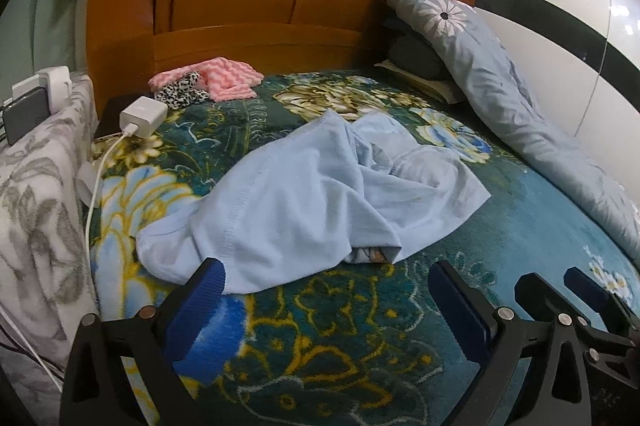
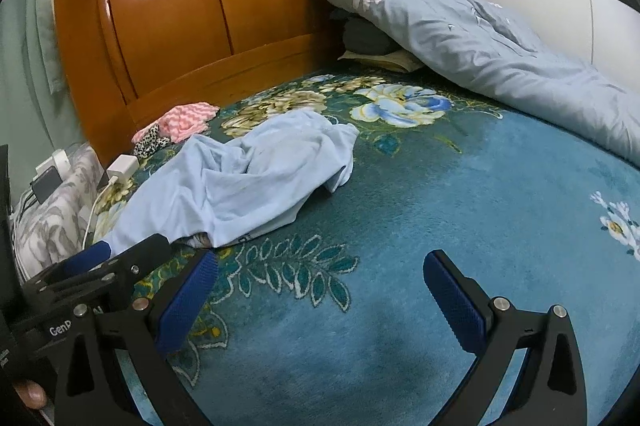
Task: Fold clothes
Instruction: 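Move both grippers toward the crumpled light-blue shirt on the bed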
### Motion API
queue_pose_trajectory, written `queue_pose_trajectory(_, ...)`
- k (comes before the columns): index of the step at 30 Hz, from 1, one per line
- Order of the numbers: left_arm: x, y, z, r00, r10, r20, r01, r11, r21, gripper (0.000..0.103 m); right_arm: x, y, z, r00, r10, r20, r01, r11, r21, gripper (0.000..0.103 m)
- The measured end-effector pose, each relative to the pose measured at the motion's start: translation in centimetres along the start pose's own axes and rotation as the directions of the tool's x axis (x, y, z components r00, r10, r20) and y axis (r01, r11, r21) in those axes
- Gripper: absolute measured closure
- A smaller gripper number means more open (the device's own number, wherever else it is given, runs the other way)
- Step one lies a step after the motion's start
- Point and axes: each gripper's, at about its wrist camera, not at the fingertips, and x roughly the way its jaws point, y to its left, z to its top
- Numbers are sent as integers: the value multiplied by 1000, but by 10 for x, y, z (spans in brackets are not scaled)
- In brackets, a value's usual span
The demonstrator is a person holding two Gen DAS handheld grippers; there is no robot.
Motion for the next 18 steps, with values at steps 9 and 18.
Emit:
queue_pose_trajectory(9, -2, 5, 1, 1000, -16, 8, 17, 1000, -16, 0, 2, 3, -2, 1000, 0, 8, 0, 1000, -6, 0)
queue_pose_trajectory(18, -3, 19, 1, 996, -70, 48, 74, 993, -94, 0, 4, 13, -4, 1000, 16, 27, -15, 999, -40, 0)
